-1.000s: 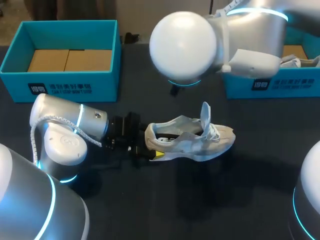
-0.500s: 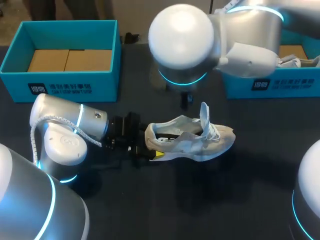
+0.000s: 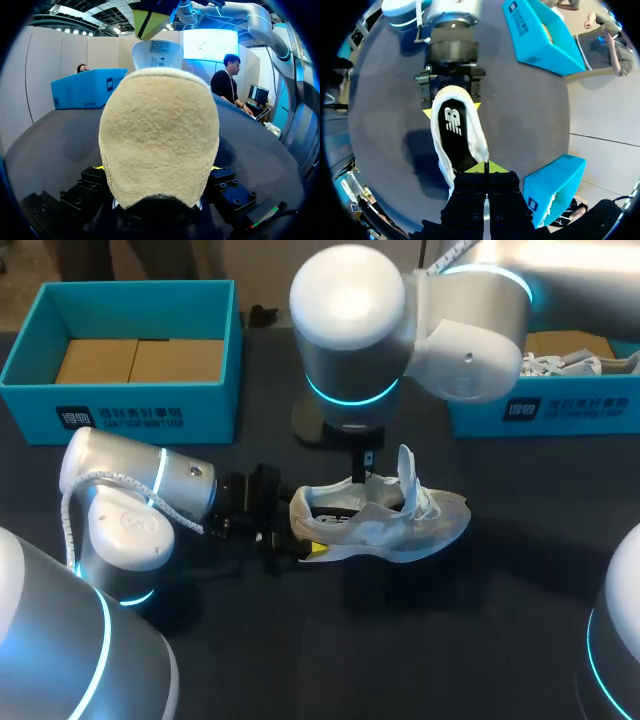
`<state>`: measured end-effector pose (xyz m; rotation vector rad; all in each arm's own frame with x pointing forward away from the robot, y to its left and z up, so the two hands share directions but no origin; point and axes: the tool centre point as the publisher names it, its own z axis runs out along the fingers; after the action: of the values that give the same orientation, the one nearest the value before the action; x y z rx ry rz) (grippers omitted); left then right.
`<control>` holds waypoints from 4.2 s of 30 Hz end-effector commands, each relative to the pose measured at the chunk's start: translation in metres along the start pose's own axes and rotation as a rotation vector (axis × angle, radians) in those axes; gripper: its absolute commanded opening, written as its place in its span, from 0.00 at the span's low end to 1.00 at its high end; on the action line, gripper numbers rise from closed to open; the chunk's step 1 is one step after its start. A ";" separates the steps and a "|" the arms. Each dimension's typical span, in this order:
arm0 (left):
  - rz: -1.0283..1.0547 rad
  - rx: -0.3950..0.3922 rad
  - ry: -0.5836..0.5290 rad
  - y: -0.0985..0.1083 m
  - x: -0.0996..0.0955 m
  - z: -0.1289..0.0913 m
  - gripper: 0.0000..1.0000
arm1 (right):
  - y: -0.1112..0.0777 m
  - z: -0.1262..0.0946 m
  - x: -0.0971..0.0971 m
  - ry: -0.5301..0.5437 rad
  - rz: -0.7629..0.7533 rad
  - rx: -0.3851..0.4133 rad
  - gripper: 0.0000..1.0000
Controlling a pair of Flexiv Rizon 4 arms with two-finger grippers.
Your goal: Take the shoe out of the shoebox, open the shoe tongue, remove and reinsert the insole, then place the shoe into the shoebox
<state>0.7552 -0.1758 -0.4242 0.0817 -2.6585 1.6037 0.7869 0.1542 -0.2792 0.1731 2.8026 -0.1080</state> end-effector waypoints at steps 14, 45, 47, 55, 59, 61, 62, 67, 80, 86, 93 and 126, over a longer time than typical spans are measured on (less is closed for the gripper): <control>0.000 -0.002 0.002 0.002 0.001 0.003 0.00 | 0.012 0.064 0.035 0.116 -0.015 0.032 0.00; 0.000 -0.002 0.002 0.002 0.001 0.003 0.00 | 0.010 0.095 0.039 0.236 -0.038 -0.038 0.34; 0.000 -0.002 0.002 0.002 0.001 0.003 0.00 | 0.013 0.096 0.040 0.241 -0.037 -0.043 0.35; 0.000 -0.002 0.002 0.002 0.001 0.003 0.00 | 0.022 0.101 0.041 0.253 -0.027 -0.068 0.47; 0.000 -0.002 0.002 0.002 0.001 0.003 0.00 | 0.027 0.107 0.044 0.264 -0.030 -0.081 0.49; 0.000 -0.002 0.002 0.002 0.001 0.003 0.00 | 0.029 0.109 0.045 0.274 -0.035 -0.088 0.49; 0.000 -0.002 0.002 0.002 0.001 0.003 0.00 | 0.030 0.110 0.046 0.278 -0.039 -0.091 0.49; 0.000 -0.002 0.002 0.002 0.001 0.003 0.00 | 0.034 0.116 0.054 0.303 -0.042 -0.101 0.49; 0.000 -0.002 0.002 0.002 0.001 0.003 0.00 | 0.038 0.126 0.071 0.332 0.019 -0.085 0.00; 0.000 -0.002 0.002 0.002 0.001 0.003 0.00 | 0.033 0.123 0.073 0.363 0.007 -0.074 0.00; 0.000 -0.002 0.002 0.002 0.001 0.003 0.00 | 0.023 0.108 0.069 0.406 0.001 -0.096 0.00; 0.000 -0.002 0.002 0.002 0.001 0.003 0.00 | -0.013 0.061 0.019 0.278 0.118 -0.129 0.00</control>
<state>0.7545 -0.1760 -0.4242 0.0804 -2.6573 1.6040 0.7910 0.1431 -0.3487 0.3430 3.0678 0.1072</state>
